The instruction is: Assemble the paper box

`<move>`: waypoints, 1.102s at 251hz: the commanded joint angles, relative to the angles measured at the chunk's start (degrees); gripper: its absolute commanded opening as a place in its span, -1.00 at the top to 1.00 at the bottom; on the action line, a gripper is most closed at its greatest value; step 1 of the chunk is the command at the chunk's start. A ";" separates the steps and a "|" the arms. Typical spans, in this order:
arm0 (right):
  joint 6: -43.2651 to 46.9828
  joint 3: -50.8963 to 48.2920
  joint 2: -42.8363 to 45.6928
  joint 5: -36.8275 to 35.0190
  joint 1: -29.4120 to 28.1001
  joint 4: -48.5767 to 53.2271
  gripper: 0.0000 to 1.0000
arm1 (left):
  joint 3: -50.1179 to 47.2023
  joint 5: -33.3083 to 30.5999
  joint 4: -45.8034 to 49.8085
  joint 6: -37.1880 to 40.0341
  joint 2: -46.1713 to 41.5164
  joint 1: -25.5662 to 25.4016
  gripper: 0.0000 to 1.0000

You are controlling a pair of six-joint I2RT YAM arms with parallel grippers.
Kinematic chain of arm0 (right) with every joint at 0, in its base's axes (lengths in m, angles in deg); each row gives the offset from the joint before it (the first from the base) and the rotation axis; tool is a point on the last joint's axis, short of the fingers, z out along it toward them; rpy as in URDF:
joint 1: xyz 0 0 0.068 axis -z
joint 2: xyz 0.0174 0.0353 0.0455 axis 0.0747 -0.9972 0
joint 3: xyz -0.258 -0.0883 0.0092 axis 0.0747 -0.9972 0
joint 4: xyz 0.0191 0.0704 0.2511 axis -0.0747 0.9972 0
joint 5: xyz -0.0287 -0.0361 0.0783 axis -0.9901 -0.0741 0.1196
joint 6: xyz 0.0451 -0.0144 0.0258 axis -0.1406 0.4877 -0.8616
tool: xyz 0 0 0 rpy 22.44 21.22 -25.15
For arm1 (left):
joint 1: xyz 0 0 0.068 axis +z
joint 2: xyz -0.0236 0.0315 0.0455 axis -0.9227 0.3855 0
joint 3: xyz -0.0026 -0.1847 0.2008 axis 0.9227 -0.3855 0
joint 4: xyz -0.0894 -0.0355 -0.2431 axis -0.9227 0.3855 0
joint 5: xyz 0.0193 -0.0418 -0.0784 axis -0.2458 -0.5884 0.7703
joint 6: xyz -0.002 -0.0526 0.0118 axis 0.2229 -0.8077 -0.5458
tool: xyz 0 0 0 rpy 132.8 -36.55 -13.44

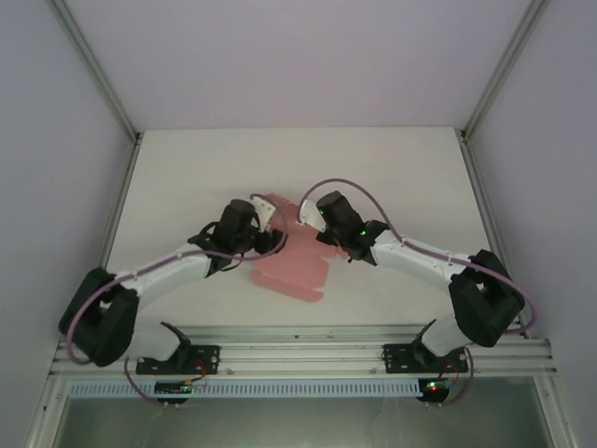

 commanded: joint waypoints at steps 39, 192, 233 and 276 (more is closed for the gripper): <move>11.91 -0.09 -1.26 -7.29 -0.92 -7.40 1.00 | -2.84 0.27 3.86 -10.99 -15.39 10.04 -0.99; 21.75 -2.79 -7.08 -10.34 -4.37 -18.53 1.00 | 7.18 16.32 -2.33 -14.72 13.07 24.54 -0.99; 19.83 -2.66 -6.81 -9.66 -4.33 -16.84 1.00 | 8.89 27.27 -5.57 -11.97 18.47 24.28 -0.99; 16.90 -1.84 -7.33 -11.13 -4.10 -16.47 1.00 | 6.02 32.16 -8.42 -10.26 17.47 22.87 -0.92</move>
